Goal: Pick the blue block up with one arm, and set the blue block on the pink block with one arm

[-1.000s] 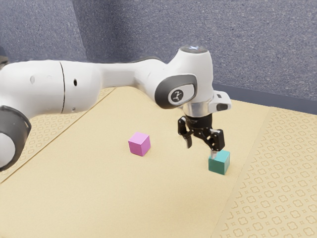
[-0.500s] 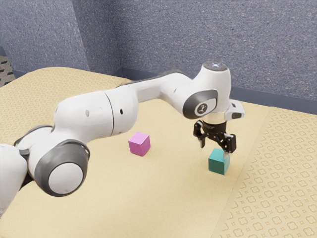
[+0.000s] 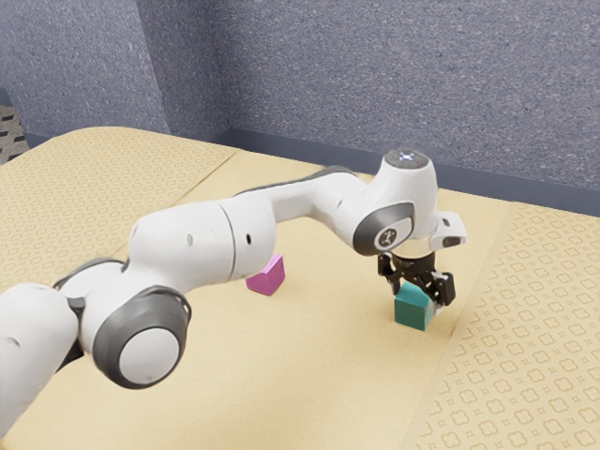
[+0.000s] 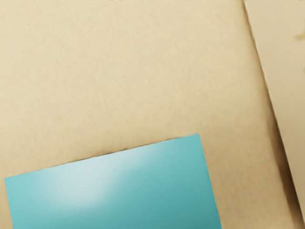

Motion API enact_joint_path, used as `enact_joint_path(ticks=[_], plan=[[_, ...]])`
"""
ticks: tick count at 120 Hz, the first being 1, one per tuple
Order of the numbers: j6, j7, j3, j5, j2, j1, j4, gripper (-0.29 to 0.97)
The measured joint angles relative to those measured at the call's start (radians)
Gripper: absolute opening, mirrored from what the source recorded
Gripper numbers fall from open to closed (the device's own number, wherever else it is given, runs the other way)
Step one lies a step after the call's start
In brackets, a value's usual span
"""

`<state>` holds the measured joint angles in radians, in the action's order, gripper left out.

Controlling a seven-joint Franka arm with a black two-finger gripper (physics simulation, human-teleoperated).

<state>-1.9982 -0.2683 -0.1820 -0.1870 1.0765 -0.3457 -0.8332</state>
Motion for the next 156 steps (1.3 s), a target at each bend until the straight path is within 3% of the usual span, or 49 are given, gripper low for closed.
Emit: enact_joint_path(ticks=[30,51,72,106,127,156], plan=[[-0.025,0.014,0.006,0.011,0.013,0.005,-0.002,0.68],[-0.031,0.019,0.045,0.081,0.017,0.007,-0.003,0.68],[-0.035,0.024,0.048,0.107,0.022,0.005,-0.003,0.67],[-0.036,0.029,0.05,0.113,0.021,0.004,-0.003,0.42],[-0.03,0.029,0.051,0.107,0.014,0.006,-0.003,0.37],[0.064,0.024,0.049,0.09,-0.112,0.001,-0.004,0.31]])
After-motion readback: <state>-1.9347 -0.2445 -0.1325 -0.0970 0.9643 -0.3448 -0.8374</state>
